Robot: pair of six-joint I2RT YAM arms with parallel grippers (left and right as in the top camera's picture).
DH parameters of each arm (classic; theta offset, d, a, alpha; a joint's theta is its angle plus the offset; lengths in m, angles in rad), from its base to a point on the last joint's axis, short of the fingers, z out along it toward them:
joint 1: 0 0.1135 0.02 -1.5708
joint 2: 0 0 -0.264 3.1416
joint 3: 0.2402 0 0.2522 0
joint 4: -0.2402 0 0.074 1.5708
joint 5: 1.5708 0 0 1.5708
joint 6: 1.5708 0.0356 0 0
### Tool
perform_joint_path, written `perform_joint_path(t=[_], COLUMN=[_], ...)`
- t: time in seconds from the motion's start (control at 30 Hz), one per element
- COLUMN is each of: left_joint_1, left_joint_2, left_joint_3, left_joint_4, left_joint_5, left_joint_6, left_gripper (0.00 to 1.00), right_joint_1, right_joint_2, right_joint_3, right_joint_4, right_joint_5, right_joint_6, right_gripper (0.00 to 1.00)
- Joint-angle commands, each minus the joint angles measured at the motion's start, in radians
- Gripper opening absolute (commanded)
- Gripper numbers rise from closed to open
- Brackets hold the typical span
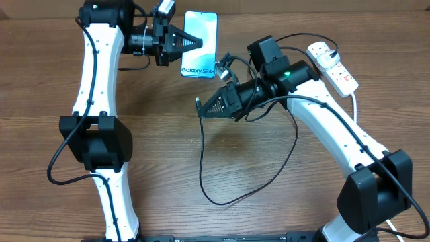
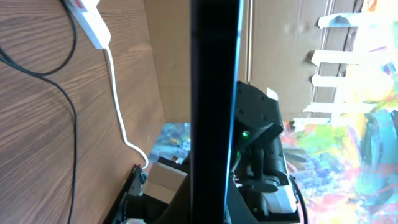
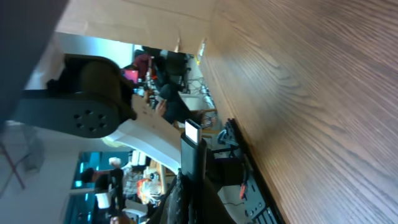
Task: Plug charger to phone and switch on socket
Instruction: 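Move the USB-C plug with the right gripper up to the phone's bottom edge, then align the USB-C plug under the phone's bottom port with the right gripper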
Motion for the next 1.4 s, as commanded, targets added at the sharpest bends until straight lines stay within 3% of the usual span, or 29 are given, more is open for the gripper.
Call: perform_joint_path(t=[0.0,0.23,0.67,0.87,1.0,1.37], left_joint_1=[-0.012,0.000,0.000,0.001,0.000,-0.017], left_joint_2=[-0.002,-0.002,-0.002,-0.002,-0.002,-0.002], left_joint_3=[0.006,0.006,0.006,0.006,0.006,0.006], left_joint_4=[0.001,0.001,0.013,0.129,0.197,0.196], left_joint_5=[0.055,0.047,-0.021,-0.024,-0.024,-0.050], left_joint_6=[0.024,0.022,-0.019,-0.129,-0.211,-0.229], left_gripper=[0.04,0.04,0.04,0.04,0.04,0.04], right_joint_1=[-0.003,-0.078,-0.078,-0.078,-0.073,0.025], right_joint_2=[0.001,0.000,-0.011,-0.082,-0.119,-0.121], right_joint_3=[0.012,0.013,0.015,0.015,0.014,0.014], right_joint_4=[0.011,0.042,0.119,0.060,0.054,0.105], right_joint_5=[-0.081,-0.116,-0.093,0.127,0.171,0.365], right_joint_6=[-0.023,0.061,0.188,0.231,0.233,0.294], right_gripper=[0.04,0.04,0.04,0.04,0.04,0.04])
